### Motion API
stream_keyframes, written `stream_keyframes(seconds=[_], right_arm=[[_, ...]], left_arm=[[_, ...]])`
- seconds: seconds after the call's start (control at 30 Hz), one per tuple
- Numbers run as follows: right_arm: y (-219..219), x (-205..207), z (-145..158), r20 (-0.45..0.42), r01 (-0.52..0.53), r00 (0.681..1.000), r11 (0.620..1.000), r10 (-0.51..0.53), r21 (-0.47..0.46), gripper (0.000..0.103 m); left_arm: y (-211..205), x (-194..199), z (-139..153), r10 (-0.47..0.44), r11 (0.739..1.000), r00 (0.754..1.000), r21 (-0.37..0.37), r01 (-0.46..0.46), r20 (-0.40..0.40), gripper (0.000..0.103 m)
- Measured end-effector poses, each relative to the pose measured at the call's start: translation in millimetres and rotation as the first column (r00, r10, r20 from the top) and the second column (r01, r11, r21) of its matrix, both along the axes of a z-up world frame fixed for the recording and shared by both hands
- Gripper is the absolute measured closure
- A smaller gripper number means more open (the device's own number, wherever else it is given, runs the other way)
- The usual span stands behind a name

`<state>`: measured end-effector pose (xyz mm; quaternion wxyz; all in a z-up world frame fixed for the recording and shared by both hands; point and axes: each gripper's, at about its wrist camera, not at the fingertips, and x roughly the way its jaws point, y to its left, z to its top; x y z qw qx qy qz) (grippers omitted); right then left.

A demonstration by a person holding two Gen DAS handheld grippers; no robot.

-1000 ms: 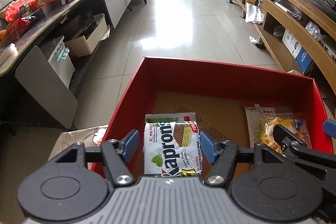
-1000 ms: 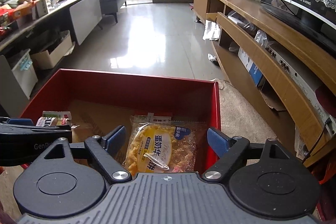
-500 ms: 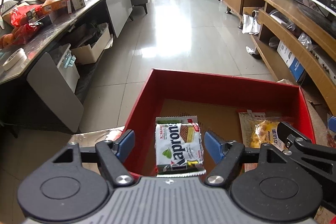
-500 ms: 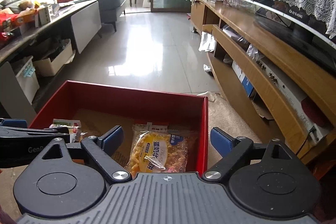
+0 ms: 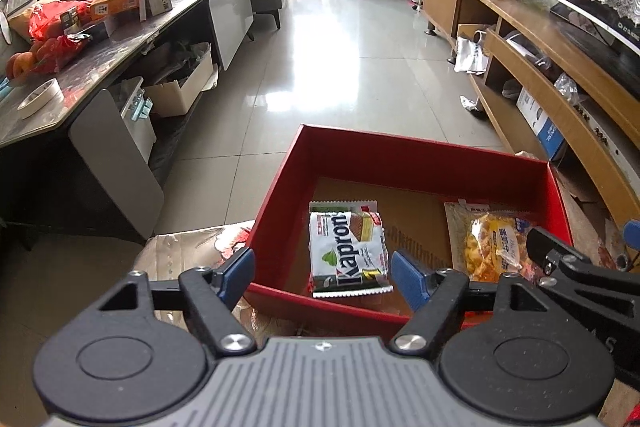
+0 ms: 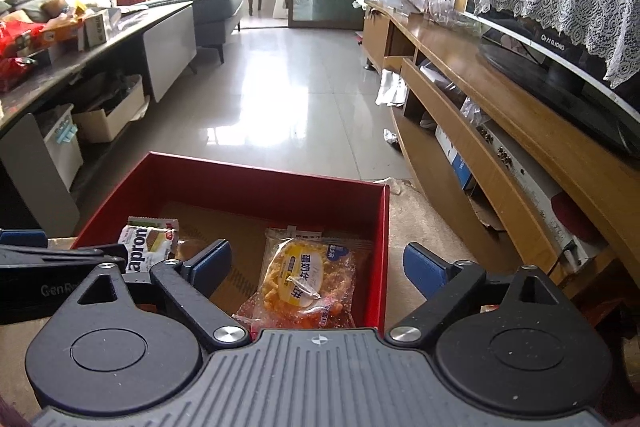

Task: Organize snacks
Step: 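Lower both packs into the red box and open both tools, then withdraw both tools from the box and move toward the loose snacks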

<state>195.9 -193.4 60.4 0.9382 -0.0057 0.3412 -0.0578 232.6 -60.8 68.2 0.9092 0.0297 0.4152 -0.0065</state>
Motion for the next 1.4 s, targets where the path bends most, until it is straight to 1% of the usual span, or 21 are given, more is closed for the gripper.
stream_keyframes(seconds=[0.27, 0.53, 0.8, 0.93, 1.0, 1.2, 1.33, 1.4], right_arm=[[1, -12, 2, -0.010, 0.016, 1.000, 1.000, -0.016, -0.009, 0.008], [8, -33, 3, -0.024, 0.002, 1.000, 0.999, -0.003, -0.045, 0.008], [9, -58, 2, -0.047, 0.003, 0.999, 0.999, -0.004, -0.037, 0.008], [11, -77, -2, -0.064, -0.001, 0.998, 0.999, -0.002, -0.043, 0.008], [12, -85, -4, -0.074, -0.005, 0.997, 0.999, 0.001, -0.049, 0.008], [15, -105, -12, -0.116, -0.019, 0.993, 0.999, 0.014, -0.045, 0.008], [14, -116, -21, -0.166, -0.027, 0.986, 0.999, 0.023, -0.019, 0.008], [14, -120, -25, -0.187, -0.032, 0.982, 0.999, 0.027, -0.025, 0.008]], left_arm=[[0, -14, -1, -0.018, 1.000, 1.000, -0.006, 0.018, -0.011, 0.030], [4, -33, -2, -0.036, 0.999, 0.999, -0.011, 0.036, -0.021, 0.030], [6, -60, -4, -0.074, 0.997, 0.997, -0.017, 0.073, -0.036, 0.030], [6, -79, -9, -0.107, 0.994, 0.993, -0.003, 0.107, -0.051, 0.030], [7, -87, -11, -0.121, 0.993, 0.991, 0.000, 0.121, -0.062, 0.031], [12, -106, -24, -0.151, 0.989, 0.981, -0.027, 0.149, -0.120, 0.031], [11, -117, -37, -0.169, 0.986, 0.972, -0.031, 0.166, -0.163, 0.031], [9, -122, -42, -0.180, 0.984, 0.967, -0.039, 0.176, -0.181, 0.031]])
